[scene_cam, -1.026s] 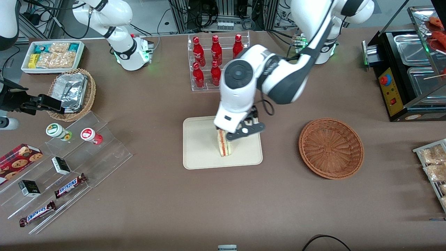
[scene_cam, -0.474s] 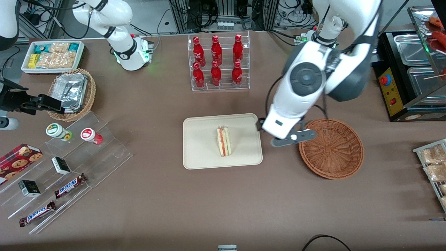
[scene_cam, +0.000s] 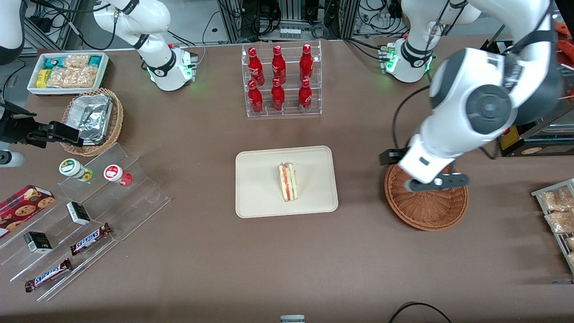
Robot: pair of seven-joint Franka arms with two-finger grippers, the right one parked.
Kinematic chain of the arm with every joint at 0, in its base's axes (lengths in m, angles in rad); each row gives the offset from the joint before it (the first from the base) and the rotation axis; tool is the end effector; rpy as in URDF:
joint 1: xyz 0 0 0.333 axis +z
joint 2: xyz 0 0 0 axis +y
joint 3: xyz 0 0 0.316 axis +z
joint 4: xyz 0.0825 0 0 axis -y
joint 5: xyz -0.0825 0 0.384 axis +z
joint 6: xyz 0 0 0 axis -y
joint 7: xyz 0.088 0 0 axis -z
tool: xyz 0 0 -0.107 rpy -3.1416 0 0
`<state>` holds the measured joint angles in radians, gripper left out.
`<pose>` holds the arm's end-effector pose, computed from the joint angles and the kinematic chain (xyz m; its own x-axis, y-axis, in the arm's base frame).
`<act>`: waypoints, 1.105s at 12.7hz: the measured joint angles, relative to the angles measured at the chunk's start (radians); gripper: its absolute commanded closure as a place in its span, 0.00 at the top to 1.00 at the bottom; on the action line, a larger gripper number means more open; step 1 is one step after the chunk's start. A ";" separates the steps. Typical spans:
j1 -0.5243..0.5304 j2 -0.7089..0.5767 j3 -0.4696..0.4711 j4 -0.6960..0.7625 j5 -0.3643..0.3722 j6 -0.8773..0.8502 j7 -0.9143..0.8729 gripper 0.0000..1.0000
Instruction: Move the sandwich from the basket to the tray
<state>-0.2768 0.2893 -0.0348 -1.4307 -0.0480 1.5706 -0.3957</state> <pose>0.6011 -0.1961 0.5182 0.9833 0.0875 -0.1593 0.0879 -0.9961 -0.0044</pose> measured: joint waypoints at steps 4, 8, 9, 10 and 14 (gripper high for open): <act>0.086 -0.067 0.001 -0.040 -0.007 -0.051 0.175 1.00; 0.154 -0.133 -0.003 -0.071 -0.007 -0.084 0.213 1.00; 0.182 -0.151 -0.012 -0.080 -0.007 -0.088 0.218 1.00; 0.214 -0.166 -0.031 -0.087 -0.007 -0.095 0.222 1.00; 0.262 -0.201 -0.068 -0.090 -0.007 -0.133 0.224 1.00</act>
<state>-0.0149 0.0883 -0.1024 -1.5205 -0.0550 1.4375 -0.1714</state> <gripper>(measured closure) 0.000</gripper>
